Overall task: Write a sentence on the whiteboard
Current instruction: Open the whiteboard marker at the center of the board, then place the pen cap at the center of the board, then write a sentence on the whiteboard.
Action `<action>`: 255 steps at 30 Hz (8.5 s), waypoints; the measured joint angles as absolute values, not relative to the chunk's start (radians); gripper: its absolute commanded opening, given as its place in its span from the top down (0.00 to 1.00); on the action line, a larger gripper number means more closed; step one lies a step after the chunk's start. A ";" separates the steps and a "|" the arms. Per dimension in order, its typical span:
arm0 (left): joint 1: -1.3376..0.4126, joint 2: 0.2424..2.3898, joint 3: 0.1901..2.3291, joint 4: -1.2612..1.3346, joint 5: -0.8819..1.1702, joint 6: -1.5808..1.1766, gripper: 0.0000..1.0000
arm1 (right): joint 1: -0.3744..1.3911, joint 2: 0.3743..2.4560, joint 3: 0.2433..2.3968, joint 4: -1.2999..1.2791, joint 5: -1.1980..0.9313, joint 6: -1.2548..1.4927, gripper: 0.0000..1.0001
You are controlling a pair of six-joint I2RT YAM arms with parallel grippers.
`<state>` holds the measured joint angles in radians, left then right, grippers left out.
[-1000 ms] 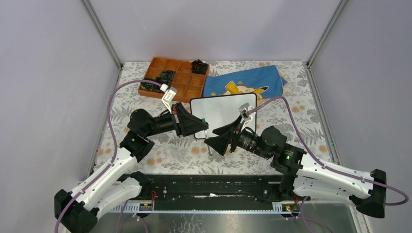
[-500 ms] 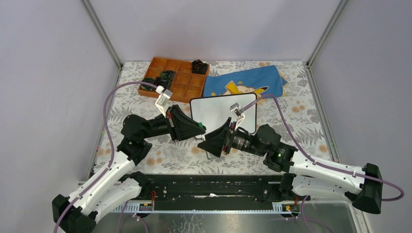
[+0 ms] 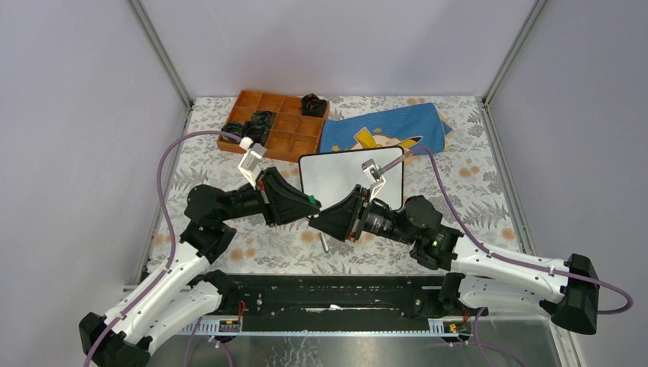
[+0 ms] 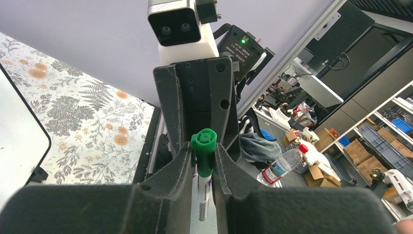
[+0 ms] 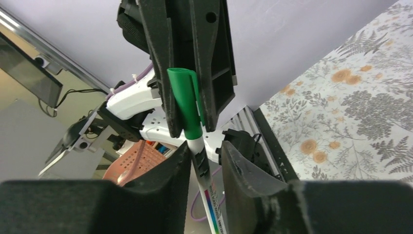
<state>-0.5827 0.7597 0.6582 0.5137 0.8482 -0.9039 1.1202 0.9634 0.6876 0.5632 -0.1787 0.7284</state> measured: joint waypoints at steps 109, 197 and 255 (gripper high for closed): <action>-0.392 1.566 0.838 -0.495 0.020 -0.480 0.68 | 1.119 0.577 0.754 -0.310 0.340 0.476 1.00; -0.537 0.746 0.611 0.405 0.884 -0.862 0.68 | 1.119 0.951 0.818 0.179 -0.178 0.487 1.00; -0.550 0.689 0.568 0.641 0.621 -1.124 1.00 | 1.121 0.833 0.670 0.451 -0.125 0.657 0.95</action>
